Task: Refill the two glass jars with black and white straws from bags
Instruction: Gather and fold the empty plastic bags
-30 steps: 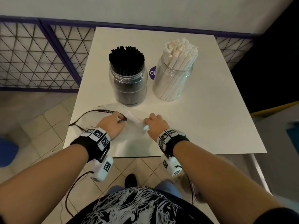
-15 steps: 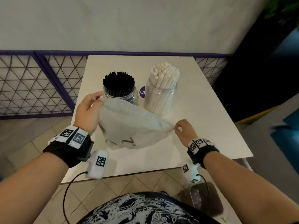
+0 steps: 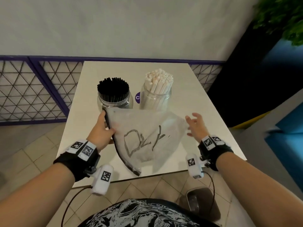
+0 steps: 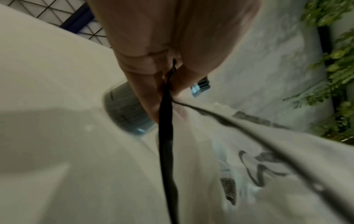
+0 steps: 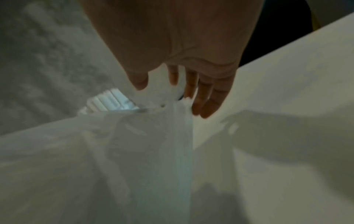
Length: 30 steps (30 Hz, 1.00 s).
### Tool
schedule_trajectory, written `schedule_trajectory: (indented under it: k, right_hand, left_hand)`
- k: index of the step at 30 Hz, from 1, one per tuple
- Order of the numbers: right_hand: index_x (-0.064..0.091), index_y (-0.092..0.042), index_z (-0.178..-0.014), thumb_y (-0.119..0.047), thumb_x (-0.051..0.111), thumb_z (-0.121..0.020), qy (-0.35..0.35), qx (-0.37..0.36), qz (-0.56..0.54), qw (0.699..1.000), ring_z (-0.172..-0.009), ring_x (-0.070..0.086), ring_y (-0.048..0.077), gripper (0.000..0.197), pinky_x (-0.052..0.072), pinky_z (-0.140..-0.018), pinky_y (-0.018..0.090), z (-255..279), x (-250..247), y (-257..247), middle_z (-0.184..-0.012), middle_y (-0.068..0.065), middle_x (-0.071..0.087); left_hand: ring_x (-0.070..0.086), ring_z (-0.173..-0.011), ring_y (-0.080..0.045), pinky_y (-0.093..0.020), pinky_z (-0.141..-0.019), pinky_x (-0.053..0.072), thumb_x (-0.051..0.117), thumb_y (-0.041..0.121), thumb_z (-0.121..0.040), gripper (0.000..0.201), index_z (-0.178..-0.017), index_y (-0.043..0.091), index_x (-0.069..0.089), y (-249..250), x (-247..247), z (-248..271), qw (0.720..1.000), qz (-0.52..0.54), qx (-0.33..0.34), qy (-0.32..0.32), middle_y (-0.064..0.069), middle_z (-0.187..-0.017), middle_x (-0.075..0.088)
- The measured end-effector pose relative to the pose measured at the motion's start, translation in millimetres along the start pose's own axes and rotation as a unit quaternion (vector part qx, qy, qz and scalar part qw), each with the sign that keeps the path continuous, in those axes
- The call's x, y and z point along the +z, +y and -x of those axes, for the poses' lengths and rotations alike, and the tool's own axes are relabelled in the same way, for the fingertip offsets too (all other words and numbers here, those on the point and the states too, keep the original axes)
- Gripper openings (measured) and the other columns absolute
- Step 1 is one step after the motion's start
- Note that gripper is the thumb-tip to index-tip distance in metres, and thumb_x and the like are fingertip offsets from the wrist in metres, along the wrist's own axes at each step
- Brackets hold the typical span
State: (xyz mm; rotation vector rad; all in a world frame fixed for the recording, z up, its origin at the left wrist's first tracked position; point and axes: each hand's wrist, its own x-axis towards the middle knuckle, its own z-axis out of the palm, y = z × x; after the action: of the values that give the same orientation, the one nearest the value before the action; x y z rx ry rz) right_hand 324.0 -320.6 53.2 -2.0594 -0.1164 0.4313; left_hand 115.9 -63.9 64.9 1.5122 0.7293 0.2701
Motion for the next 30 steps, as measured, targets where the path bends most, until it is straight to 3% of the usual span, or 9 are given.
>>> schedule_trajectory:
  k: [3,5,10,15,20,22,24,27,30]
  right_hand:
    - [0.028,-0.024,-0.139,-0.060,0.042,-0.091,-0.142,0.117,0.014,0.983,-0.089,0.065,0.025,0.061,0.056,-0.069,0.037,31.8,18.8,19.2,-0.129,0.008,0.047]
    - [0.024,-0.029,-0.141,-0.066,0.042,-0.087,-0.181,0.162,0.010,0.970,-0.086,0.068,0.027,0.068,0.058,-0.069,0.040,46.2,28.8,29.7,-0.129,0.007,0.047]
    - [0.016,-0.035,-0.141,-0.050,0.066,-0.082,-0.270,0.197,-0.039,0.942,-0.094,0.068,0.032,0.078,0.058,-0.078,0.048,66.5,51.0,36.5,-0.123,0.007,0.050]
    - [0.017,-0.020,-0.139,-0.005,0.071,-0.083,-0.251,0.169,-0.088,0.949,-0.083,0.065,0.030,0.079,0.056,-0.080,0.046,68.3,71.4,34.0,-0.102,0.005,0.044]
    - [0.024,-0.019,-0.131,-0.005,0.062,-0.089,-0.202,0.190,-0.183,0.943,-0.075,0.065,0.027,0.058,0.057,-0.080,0.045,66.8,84.9,28.0,-0.102,0.007,0.049]
    - [0.025,-0.020,-0.133,-0.013,0.066,-0.088,-0.201,0.188,-0.187,0.943,-0.078,0.065,0.026,0.061,0.057,-0.081,0.045,66.8,87.9,23.7,-0.105,0.005,0.050]
    - [0.024,-0.027,-0.137,-0.026,0.071,-0.085,-0.232,0.205,-0.182,0.933,-0.091,0.065,0.027,0.069,0.057,-0.082,0.045,67.1,90.3,18.5,-0.111,0.000,0.050]
    - [0.011,-0.037,-0.146,-0.032,0.075,-0.080,-0.278,0.220,-0.169,0.920,-0.104,0.061,0.029,0.092,0.056,-0.085,0.045,68.9,96.8,12.2,-0.119,-0.008,0.040]
    - [0.001,-0.034,-0.150,-0.018,0.077,-0.078,-0.280,0.204,-0.146,0.927,-0.104,0.061,0.025,0.106,0.055,-0.086,0.041,70.7,107.5,10.1,-0.103,-0.012,0.044]
  left_hand:
    - [0.056,-0.113,-0.033,-0.055,-0.075,0.057,0.046,-0.006,-0.090,0.070,-0.137,0.043,0.027,-23.6,7.8,4.3,1.000,-0.013,-0.019,0.016,-0.009,-0.127,0.055]
    - [0.056,-0.112,-0.029,-0.053,-0.073,0.057,0.046,-0.008,-0.088,0.068,-0.132,0.041,0.030,-32.8,12.2,6.9,0.999,-0.008,-0.025,0.024,-0.004,-0.126,0.054]
    - [0.051,-0.110,-0.025,-0.053,-0.075,0.057,0.053,-0.011,-0.086,0.078,-0.142,0.034,0.023,-46.2,15.5,7.8,0.996,0.004,-0.084,0.020,0.000,-0.126,0.048]
    - [0.055,-0.106,-0.035,-0.054,-0.080,0.054,0.058,-0.003,-0.088,0.061,-0.137,0.022,0.032,-62.8,4.1,5.7,0.990,0.010,-0.139,0.025,-0.014,-0.123,0.047]
    - [0.064,-0.074,-0.033,-0.047,-0.071,0.055,0.071,0.012,-0.084,0.052,-0.116,0.014,0.030,-70.7,-10.6,15.6,0.967,0.005,-0.224,0.118,-0.018,-0.093,0.060]
    - [0.068,-0.081,-0.036,-0.045,-0.075,0.056,0.069,0.033,-0.085,0.046,-0.111,0.003,0.046,-66.9,-14.2,24.5,0.951,-0.050,-0.304,0.033,-0.022,-0.095,0.067]
    - [0.067,-0.086,-0.032,-0.040,-0.075,0.055,0.061,0.046,-0.087,0.048,-0.112,0.006,0.051,-60.6,-10.6,34.8,0.927,-0.060,-0.362,-0.074,-0.018,-0.101,0.069]
    - [0.067,-0.090,-0.028,-0.041,-0.068,0.055,0.075,0.042,-0.070,0.062,-0.119,0.021,0.043,-49.6,6.4,42.6,0.921,-0.014,-0.345,-0.179,-0.013,-0.111,0.062]
    - [0.069,-0.098,-0.029,-0.047,-0.076,0.057,0.085,0.031,-0.064,0.068,-0.113,0.028,0.039,-46.6,25.2,39.8,0.934,0.036,-0.308,-0.176,-0.012,-0.115,0.064]
